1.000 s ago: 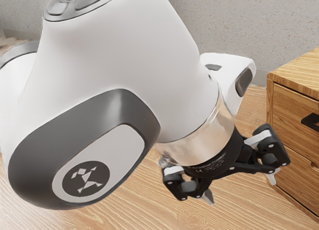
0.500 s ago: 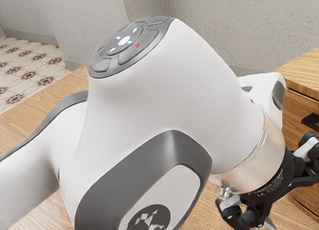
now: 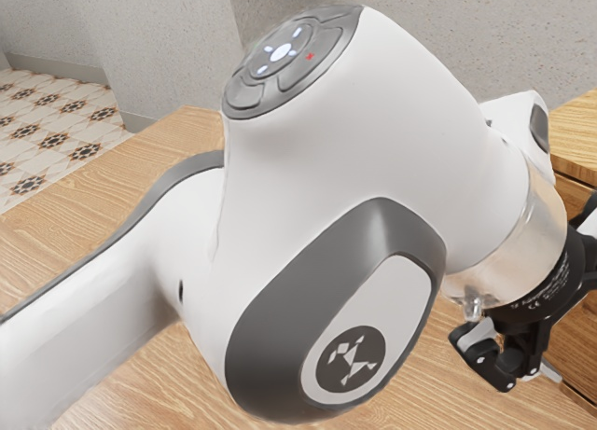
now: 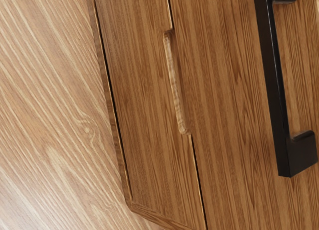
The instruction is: Pull the drawer handle with one arm to open the drawer
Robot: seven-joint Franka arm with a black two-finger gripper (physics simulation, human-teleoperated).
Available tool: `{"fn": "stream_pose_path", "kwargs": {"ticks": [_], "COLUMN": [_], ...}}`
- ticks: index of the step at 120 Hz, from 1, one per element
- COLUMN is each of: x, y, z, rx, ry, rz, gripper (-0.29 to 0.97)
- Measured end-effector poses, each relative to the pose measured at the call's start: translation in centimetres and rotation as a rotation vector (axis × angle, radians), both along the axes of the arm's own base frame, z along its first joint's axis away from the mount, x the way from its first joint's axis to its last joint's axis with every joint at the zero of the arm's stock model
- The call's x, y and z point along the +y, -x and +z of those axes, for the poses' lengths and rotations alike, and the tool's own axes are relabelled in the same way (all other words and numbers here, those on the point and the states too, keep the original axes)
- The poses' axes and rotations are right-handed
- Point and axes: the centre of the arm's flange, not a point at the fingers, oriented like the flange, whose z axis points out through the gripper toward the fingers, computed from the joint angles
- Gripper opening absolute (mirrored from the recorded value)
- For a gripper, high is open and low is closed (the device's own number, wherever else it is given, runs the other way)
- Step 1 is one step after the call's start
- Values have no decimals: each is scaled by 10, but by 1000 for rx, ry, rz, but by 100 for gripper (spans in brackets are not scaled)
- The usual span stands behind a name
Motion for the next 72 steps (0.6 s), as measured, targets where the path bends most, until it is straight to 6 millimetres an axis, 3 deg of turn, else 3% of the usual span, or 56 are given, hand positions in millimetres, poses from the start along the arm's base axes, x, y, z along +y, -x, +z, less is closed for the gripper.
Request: {"fn": "stream_pose_path", "kwargs": {"ticks": [12,25,72], "x": [-4,4,7], "y": [-12,-26,-50], "z": [-6,-9,-12], "rx": [3,5,-14], "ry": [5,11,25], "rz": [11,40,75], "gripper": [65,65,65]}}
